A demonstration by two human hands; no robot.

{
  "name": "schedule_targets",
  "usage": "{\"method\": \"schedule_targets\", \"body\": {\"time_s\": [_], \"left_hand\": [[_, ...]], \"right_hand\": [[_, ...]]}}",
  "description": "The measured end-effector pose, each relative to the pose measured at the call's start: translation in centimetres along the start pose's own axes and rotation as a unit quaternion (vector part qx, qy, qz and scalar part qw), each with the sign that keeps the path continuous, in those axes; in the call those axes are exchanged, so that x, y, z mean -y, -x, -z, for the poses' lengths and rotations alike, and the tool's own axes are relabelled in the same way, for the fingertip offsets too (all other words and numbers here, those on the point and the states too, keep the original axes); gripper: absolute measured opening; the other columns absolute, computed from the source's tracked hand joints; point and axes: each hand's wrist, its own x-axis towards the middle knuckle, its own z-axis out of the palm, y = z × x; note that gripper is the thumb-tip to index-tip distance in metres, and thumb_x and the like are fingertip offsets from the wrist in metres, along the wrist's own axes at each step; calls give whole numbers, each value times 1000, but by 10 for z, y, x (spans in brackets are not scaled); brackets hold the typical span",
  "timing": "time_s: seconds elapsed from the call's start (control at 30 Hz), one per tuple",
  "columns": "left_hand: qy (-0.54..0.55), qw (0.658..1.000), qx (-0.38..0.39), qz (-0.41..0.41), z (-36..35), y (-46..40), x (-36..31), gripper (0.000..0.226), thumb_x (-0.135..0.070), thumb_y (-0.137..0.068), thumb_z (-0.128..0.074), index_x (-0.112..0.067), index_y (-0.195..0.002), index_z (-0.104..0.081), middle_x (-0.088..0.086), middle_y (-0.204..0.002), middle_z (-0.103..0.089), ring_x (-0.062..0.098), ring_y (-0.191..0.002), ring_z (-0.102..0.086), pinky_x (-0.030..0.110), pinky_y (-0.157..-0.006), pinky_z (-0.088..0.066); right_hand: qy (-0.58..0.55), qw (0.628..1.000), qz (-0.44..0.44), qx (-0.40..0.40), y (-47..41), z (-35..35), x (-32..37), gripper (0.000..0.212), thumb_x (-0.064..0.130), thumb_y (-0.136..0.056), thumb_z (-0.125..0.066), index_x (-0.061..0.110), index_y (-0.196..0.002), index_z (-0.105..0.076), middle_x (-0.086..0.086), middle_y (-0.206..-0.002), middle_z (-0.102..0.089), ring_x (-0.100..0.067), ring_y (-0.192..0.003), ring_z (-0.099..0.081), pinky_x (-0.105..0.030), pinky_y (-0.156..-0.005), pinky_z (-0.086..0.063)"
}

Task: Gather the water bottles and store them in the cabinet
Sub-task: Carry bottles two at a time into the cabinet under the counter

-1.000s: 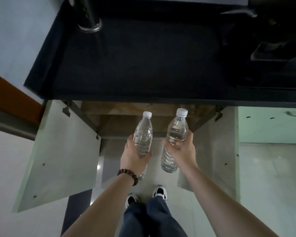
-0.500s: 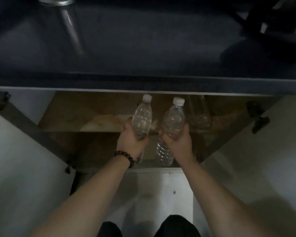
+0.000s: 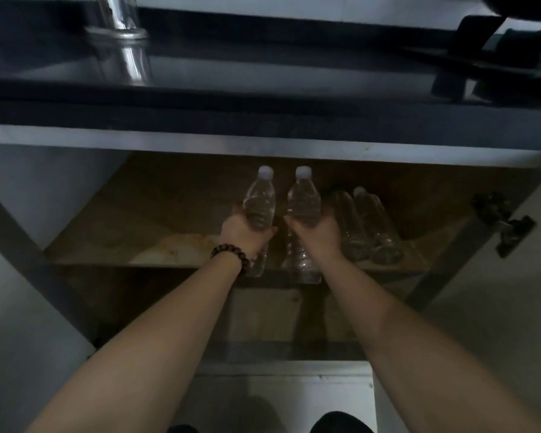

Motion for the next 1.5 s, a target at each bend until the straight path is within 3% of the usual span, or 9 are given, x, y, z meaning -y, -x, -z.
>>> {"method": "schedule_targets", "body": {"time_s": [0.17,0.3,0.4,0.53,0.7,0.87,1.1,1.37,1.5], "left_hand": [[2,998,64,-2,1,-3,-3,52,-45,-79,-72,-21,-123,-57,1,-113,-65,15,-93,-58,26,-78,-44],[-18,995,94,-22,1,0,2,43,-52,-81,-68,-25,-114,-60,1,-116,-64,20,-98,-59,27,-81,-43],[-4,995,88,-46,2,6,4,41,-52,-82,-67,-28,-114,-57,1,-119,-63,18,-101,-58,27,-81,-43],[-31,991,75,-108,3,17,22,81,-61,-73,-72,-30,-141,-39,0,-147,-41,26,-138,-33,41,-108,-36],[-74,974,131,-167,8,29,46,124,-56,-59,-83,-37,-152,-3,-15,-159,-3,17,-146,12,39,-116,-7],[-88,971,129,-178,-8,27,46,135,-56,-53,-86,-49,-147,10,-5,-161,2,19,-135,-40,38,-103,-45],[-142,954,158,-212,-38,21,19,115,-55,-67,-77,-39,-150,0,2,-161,-3,22,-144,-24,38,-109,-39],[-217,931,176,-234,-78,-13,7,124,-74,-61,-64,-35,-153,9,3,-161,14,28,-146,17,30,-108,11],[-268,918,171,-237,-97,-35,15,134,-96,-45,-44,-33,-154,4,7,-162,8,26,-148,12,34,-104,21]], "right_hand": [[19,994,-86,63,-8,2,19,23,34,-85,-68,24,-101,-55,7,-85,-56,-13,-81,-56,-24,-76,-39],[92,991,-41,84,-10,-1,25,31,36,-87,-63,19,-112,-62,-5,-111,-65,-26,-109,-60,-22,-79,-37],[110,989,-16,94,-4,1,24,27,28,-88,-63,18,-113,-62,-6,-113,-65,-27,-108,-60,-24,-80,-39],[148,981,67,109,14,8,18,38,32,-86,-63,25,-124,-56,-4,-120,-60,-24,-115,-54,-28,-88,-43],[287,929,196,126,44,6,-3,75,41,-86,-57,35,-149,-18,1,-159,-11,-25,-145,-10,-43,-118,-20],[360,898,198,159,52,4,-12,69,37,-95,-45,23,-152,-10,3,-161,-2,-16,-147,4,-38,-120,-9],[408,886,182,128,38,26,-23,67,34,-95,-44,18,-152,-12,-2,-161,-6,-20,-147,0,-38,-121,-8],[431,876,169,134,11,45,-25,63,32,-97,-37,20,-152,-9,-2,-161,-5,-23,-146,-8,-39,-120,-11],[440,872,157,148,0,49,-26,63,32,-97,-37,21,-152,-8,-4,-161,-6,-27,-143,-17,-39,-118,-16]]}}
